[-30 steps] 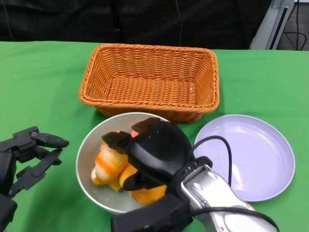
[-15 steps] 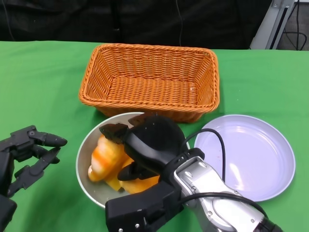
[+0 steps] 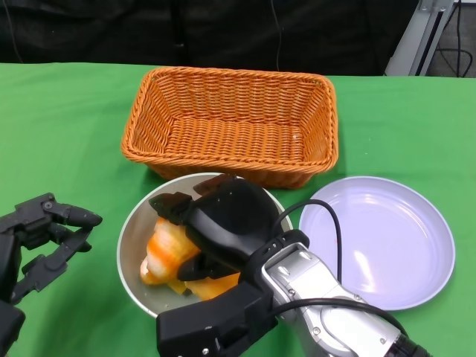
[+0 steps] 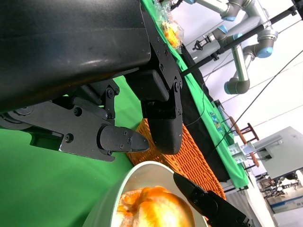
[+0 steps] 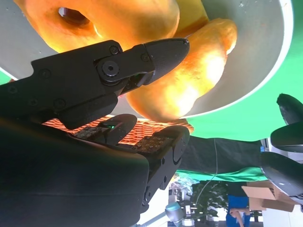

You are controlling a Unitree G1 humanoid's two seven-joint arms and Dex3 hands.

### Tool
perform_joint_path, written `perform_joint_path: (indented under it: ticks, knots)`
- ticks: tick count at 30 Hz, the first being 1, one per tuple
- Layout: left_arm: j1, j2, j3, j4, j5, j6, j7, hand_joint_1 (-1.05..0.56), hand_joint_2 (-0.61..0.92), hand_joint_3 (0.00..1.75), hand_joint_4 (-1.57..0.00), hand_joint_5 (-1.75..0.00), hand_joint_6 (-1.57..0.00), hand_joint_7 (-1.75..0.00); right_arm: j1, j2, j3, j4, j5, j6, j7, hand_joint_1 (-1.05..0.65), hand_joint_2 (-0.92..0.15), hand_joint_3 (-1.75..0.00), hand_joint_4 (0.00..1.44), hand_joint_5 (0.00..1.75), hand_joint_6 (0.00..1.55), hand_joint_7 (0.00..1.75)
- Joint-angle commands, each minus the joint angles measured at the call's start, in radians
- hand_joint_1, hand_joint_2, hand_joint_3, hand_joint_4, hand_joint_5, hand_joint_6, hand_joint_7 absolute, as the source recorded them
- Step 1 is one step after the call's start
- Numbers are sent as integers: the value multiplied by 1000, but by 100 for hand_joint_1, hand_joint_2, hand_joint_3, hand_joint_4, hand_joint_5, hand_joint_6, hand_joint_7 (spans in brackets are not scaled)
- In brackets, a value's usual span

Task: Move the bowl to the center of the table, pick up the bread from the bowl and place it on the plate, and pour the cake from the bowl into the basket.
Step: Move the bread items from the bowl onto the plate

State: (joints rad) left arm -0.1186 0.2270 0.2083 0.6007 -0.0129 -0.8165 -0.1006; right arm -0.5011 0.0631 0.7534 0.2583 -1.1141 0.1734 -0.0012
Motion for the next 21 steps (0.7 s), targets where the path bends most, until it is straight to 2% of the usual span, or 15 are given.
perform_joint_path:
  ticks: [1, 5, 9, 18, 21]
  knots:
    - [-7, 20, 6, 12, -1, -16, 7, -12, 92, 26, -88, -118, -87, -87, -30, 4, 4, 0, 0, 12, 23, -66, -92, -7, 58, 1, 50, 1]
    - [-6, 19, 7, 9, -8, -9, 4, -11, 92, 26, -87, -118, -87, -87, -38, 10, 10, 19, 3, 20, 29, -67, -92, -7, 58, 1, 50, 1]
    - [4, 18, 9, -1, 7, -13, 18, -11, 92, 24, -86, -115, -86, -86, -58, 31, 19, 94, 16, 25, 33, -69, -92, -6, 58, 1, 52, 1]
    - [11, 19, 5, -12, 5, -15, 14, -11, 92, 24, -85, -114, -86, -86, -106, 63, 43, 239, 25, 17, -9, -73, -92, -2, 66, 4, 58, 2]
    - [12, 14, 4, -18, -9, -10, 7, -11, 92, 24, -86, -115, -86, -86, -114, 67, 56, 266, 26, 16, -30, -67, -92, -5, 72, 6, 63, 3]
